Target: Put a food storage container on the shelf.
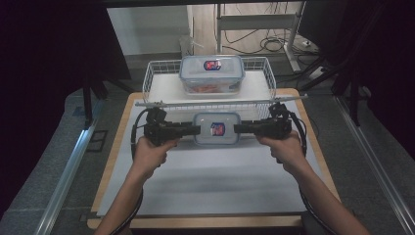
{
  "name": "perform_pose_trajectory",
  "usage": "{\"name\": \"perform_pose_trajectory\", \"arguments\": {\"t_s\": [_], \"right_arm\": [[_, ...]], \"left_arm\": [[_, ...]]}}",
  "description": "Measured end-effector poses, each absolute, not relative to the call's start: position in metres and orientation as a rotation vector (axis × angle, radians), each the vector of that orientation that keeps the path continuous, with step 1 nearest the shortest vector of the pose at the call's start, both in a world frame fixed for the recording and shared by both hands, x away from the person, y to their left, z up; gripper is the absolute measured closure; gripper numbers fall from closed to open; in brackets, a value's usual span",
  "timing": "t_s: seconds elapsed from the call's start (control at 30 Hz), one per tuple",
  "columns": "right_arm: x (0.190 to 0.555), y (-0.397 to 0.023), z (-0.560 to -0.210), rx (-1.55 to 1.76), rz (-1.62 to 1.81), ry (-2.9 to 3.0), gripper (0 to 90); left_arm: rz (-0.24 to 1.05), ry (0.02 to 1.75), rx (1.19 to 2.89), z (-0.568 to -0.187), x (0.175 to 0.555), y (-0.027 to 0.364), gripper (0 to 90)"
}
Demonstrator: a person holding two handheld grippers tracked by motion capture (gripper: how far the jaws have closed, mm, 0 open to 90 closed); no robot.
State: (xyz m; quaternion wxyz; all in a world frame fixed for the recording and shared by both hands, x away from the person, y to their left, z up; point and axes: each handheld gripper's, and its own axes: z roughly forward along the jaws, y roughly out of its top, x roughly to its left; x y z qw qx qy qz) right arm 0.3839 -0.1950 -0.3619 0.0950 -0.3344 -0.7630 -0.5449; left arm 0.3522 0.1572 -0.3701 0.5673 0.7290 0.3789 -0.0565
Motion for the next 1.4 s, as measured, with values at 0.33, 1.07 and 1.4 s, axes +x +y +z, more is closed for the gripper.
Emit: {"name": "perform_pose_trajectory", "arguments": {"t_s": [0.33,1.07,1.4], "right_arm": [[0.421,-0.189,-0.312,-0.956,-1.688,-2.252,58.0],[0.508,-0.173,-0.255,-1.084,-1.735,-2.211,56.8],[0.525,-0.169,-0.267,-1.120,-1.707,-2.152,56.5]], "left_arm": [[-0.075,0.876,1.698,-0.315,0.385,0.165,57.4],[-0.116,0.964,1.579,-0.273,0.474,0.176,57.2],[-0.138,1.005,1.560,-0.283,0.486,0.180,57.0]]}}
